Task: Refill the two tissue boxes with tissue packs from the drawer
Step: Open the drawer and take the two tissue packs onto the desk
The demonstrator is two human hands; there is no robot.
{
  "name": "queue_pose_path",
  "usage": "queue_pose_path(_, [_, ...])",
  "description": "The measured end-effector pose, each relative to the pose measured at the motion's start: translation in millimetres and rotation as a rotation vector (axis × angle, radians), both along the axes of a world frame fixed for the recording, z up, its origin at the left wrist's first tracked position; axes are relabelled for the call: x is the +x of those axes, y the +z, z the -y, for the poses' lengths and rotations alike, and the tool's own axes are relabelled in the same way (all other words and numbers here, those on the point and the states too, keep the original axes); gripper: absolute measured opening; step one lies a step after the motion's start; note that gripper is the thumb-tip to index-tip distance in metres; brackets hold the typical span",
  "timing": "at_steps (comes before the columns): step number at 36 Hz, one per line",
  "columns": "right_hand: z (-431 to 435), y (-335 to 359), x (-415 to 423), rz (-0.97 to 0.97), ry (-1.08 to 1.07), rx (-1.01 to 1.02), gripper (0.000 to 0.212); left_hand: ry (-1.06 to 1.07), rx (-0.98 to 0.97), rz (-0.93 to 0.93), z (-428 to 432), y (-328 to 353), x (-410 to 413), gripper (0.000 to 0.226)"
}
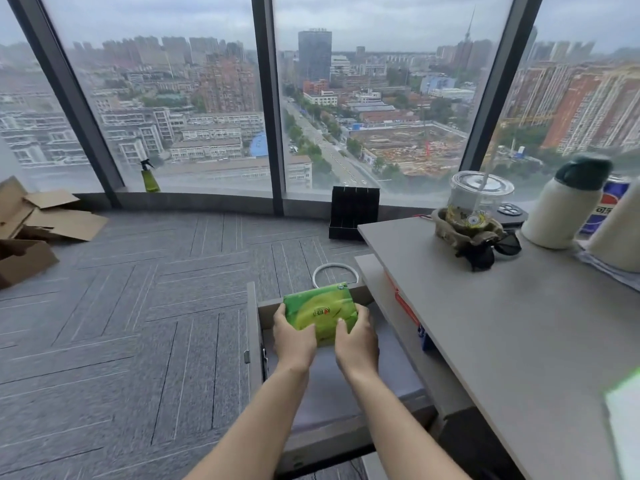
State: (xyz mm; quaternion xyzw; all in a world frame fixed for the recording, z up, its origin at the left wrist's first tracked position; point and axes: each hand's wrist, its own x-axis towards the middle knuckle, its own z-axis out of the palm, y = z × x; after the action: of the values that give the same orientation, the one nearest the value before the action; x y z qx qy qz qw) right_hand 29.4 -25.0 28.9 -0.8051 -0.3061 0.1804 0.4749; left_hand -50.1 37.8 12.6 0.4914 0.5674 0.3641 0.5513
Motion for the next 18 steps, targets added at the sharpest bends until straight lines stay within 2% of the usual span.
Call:
queue_pose_path(4, [8,30,-7,0.013,0.018,0.114,0.036,-0.011,0.079,0.05,9,31,-7,0.076])
queue_pose_path(11, [45,82,-15,0.147,0.01,0.267,0.031,-0.073,0.25,0.135,39,81,-22,0.074])
queue_pose_path(18, [106,116,-23,0.215,-0.114,0.326,0.032,-0.183,0.301,0.193,88,110,-27,0.07])
